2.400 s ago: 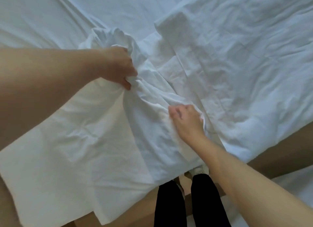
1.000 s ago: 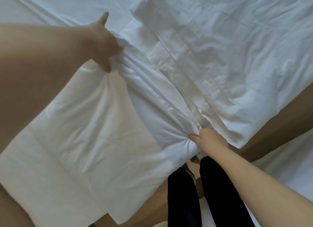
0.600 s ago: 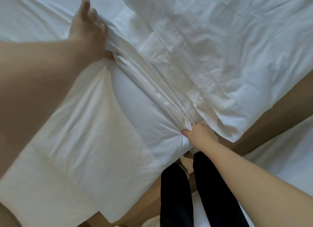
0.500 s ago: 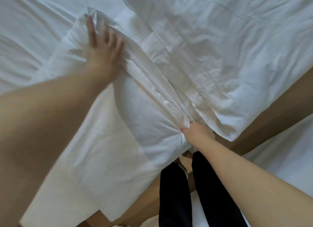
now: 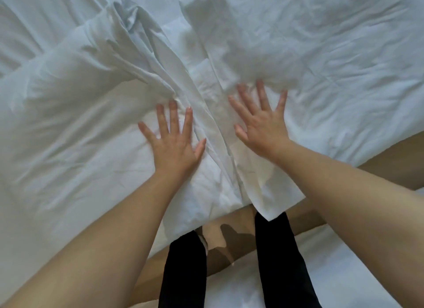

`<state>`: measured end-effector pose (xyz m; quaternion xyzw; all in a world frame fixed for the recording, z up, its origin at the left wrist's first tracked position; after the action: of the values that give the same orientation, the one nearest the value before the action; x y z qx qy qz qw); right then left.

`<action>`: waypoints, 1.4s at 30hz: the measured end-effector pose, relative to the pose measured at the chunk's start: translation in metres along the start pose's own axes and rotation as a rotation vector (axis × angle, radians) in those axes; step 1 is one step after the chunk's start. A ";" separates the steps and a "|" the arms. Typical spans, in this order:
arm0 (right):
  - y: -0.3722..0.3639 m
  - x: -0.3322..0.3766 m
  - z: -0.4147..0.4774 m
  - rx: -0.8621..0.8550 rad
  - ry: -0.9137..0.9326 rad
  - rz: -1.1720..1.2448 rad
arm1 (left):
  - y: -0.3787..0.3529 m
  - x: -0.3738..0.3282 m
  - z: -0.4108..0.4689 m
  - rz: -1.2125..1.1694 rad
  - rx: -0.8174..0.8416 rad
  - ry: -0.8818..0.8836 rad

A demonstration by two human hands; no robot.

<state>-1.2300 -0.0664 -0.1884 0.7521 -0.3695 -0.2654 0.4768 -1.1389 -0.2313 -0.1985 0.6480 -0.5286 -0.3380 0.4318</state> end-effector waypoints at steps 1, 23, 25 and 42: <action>-0.011 0.000 0.014 0.021 0.038 -0.041 | -0.007 0.000 0.006 0.000 -0.009 0.027; -0.035 0.043 0.022 0.182 0.394 -0.212 | -0.053 0.050 -0.110 -0.105 0.182 0.373; -0.045 0.035 0.024 0.185 0.435 -0.272 | -0.063 0.048 -0.103 -0.109 0.194 0.403; -0.008 -0.348 0.025 0.237 -0.600 0.419 | 0.034 -0.238 0.052 -0.729 0.311 0.391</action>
<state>-1.4501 0.2041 -0.1899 0.5990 -0.6665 -0.3258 0.3013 -1.2493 -0.0113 -0.1923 0.9012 -0.2181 -0.2557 0.2737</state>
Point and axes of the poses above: each hand's wrist, its own z-axis towards the middle knuckle, its own y-axis out of the back of the hand, x = y × z, the point moved 10 cm from there along z, towards the middle knuckle
